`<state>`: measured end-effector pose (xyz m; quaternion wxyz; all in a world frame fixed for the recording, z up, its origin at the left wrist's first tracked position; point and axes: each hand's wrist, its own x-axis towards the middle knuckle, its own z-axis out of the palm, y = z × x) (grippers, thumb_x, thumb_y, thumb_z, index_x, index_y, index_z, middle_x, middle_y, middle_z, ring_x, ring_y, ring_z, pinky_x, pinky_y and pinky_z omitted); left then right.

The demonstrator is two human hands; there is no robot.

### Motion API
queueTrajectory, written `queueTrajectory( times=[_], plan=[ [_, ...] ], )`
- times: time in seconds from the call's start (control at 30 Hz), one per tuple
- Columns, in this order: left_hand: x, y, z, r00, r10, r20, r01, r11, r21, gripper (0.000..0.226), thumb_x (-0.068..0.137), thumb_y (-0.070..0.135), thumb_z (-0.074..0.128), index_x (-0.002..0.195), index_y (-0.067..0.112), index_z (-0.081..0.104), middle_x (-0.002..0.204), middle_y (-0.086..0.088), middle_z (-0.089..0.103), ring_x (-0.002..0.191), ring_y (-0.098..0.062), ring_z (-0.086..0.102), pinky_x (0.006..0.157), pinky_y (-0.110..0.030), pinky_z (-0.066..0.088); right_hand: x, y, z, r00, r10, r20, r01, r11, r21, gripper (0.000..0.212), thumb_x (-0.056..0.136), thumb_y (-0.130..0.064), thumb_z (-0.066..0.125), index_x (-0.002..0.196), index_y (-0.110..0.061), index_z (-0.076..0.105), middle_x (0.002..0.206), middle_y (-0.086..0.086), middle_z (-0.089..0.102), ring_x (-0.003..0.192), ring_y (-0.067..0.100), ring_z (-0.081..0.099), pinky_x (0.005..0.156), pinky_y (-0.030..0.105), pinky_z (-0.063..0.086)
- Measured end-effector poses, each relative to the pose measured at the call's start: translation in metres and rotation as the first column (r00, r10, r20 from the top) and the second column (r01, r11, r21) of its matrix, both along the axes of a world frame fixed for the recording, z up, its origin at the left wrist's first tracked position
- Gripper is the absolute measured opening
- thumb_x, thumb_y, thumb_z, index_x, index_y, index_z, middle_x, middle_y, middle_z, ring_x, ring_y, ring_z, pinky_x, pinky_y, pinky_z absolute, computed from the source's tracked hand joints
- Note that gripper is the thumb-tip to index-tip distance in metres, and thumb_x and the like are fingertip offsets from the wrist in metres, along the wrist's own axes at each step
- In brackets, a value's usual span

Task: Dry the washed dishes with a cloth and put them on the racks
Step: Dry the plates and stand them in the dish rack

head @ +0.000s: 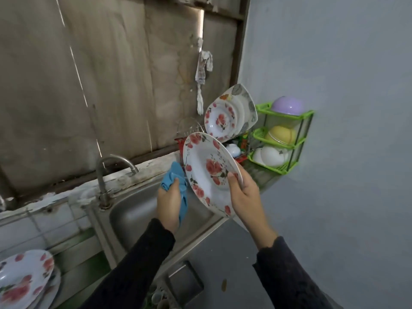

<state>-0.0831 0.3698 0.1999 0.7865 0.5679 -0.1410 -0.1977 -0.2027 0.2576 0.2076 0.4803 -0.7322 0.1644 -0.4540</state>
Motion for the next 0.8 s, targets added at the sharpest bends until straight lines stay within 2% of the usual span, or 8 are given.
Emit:
queueTrajectory(
  times=[0.07,0.17,0.23,0.4,0.5,0.6,0.7,0.8],
  plan=[
    [0.008,-0.035,0.003,1.000,-0.008,-0.011,0.008,1.000,-0.018,0.016,0.103,0.027,0.048,0.108,0.034,0.061,0.112,0.001,0.069,0.101,-0.018,0.065,0.091,-0.036,0.051,0.007,-0.032,0.000,1.000,-0.022,0.011,0.022,1.000,0.003,0.035,0.107,-0.019,0.047,0.136,-0.038,0.053,0.132,-0.005,0.064,0.125,0.009,0.058,0.107,0.043,0.049],
    [0.024,-0.086,0.019,1.000,-0.019,-0.001,0.018,0.997,-0.080,0.017,0.104,0.024,0.048,0.100,0.032,0.062,0.101,0.002,0.071,0.091,-0.015,0.067,0.078,-0.030,0.052,0.024,-0.081,0.011,0.999,-0.037,0.039,0.038,0.998,-0.042,0.038,0.106,-0.022,0.046,0.142,-0.029,0.055,0.132,-0.005,0.064,0.125,0.010,0.058,0.107,0.047,0.049],
    [0.040,-0.124,0.033,0.999,-0.023,0.029,0.027,0.991,-0.130,0.019,0.104,0.021,0.047,0.104,0.031,0.063,0.097,0.008,0.073,0.089,-0.010,0.070,0.073,-0.024,0.054,0.044,-0.119,0.027,0.998,-0.031,0.051,0.035,0.997,-0.070,0.038,0.107,-0.021,0.046,0.143,-0.025,0.054,0.132,-0.005,0.064,0.125,0.010,0.058,0.108,0.047,0.048],
    [0.089,-0.216,0.065,0.997,0.015,0.069,-0.003,0.985,-0.174,0.020,0.103,0.024,0.049,0.118,0.024,0.063,0.113,-0.001,0.071,0.105,-0.019,0.068,0.092,-0.037,0.054,0.097,-0.208,0.071,0.993,-0.018,0.118,0.037,0.986,-0.163,0.037,0.102,-0.033,0.045,0.137,-0.036,0.053,0.134,-0.005,0.063,0.129,0.011,0.056,0.110,0.047,0.046],
    [0.111,-0.257,0.082,0.995,0.046,0.084,-0.029,0.982,-0.186,0.030,0.104,0.022,0.046,0.132,0.017,0.056,0.123,-0.004,0.066,0.109,-0.018,0.064,0.094,-0.033,0.052,0.120,-0.249,0.084,0.992,-0.004,0.125,0.027,0.984,-0.177,0.036,0.106,-0.022,0.045,0.139,-0.036,0.052,0.133,-0.007,0.063,0.127,0.007,0.055,0.111,0.040,0.046],
    [0.129,-0.301,0.091,0.989,0.112,0.096,-0.094,0.979,-0.180,0.026,0.104,0.021,0.045,0.126,0.015,0.058,0.120,-0.007,0.067,0.099,-0.015,0.065,0.077,-0.024,0.054,0.139,-0.291,0.089,0.992,0.011,0.122,0.013,0.981,-0.195,0.038,0.107,-0.013,0.045,0.143,-0.020,0.053,0.127,-0.013,0.061,0.123,-0.002,0.054,0.108,0.024,0.044],
    [0.137,-0.327,0.094,0.977,0.191,0.096,-0.174,0.971,-0.163,0.032,0.104,0.020,0.046,0.133,0.009,0.054,0.120,-0.007,0.065,0.093,-0.012,0.063,0.071,-0.017,0.052,0.152,-0.317,0.084,0.988,0.037,0.147,-0.009,0.982,-0.187,0.037,0.107,-0.012,0.044,0.140,-0.025,0.052,0.128,-0.018,0.059,0.125,-0.005,0.052,0.107,0.018,0.041],
    [0.148,-0.359,0.090,0.966,0.241,0.094,-0.227,0.963,-0.145,0.027,0.104,0.019,0.046,0.129,0.009,0.051,0.111,-0.004,0.063,0.090,-0.010,0.059,0.083,-0.025,0.049,0.174,-0.355,0.077,0.988,0.058,0.143,-0.034,0.986,-0.161,0.036,0.108,-0.016,0.042,0.142,-0.025,0.051,0.135,-0.008,0.059,0.130,0.002,0.051,0.113,0.030,0.042]
  ],
)
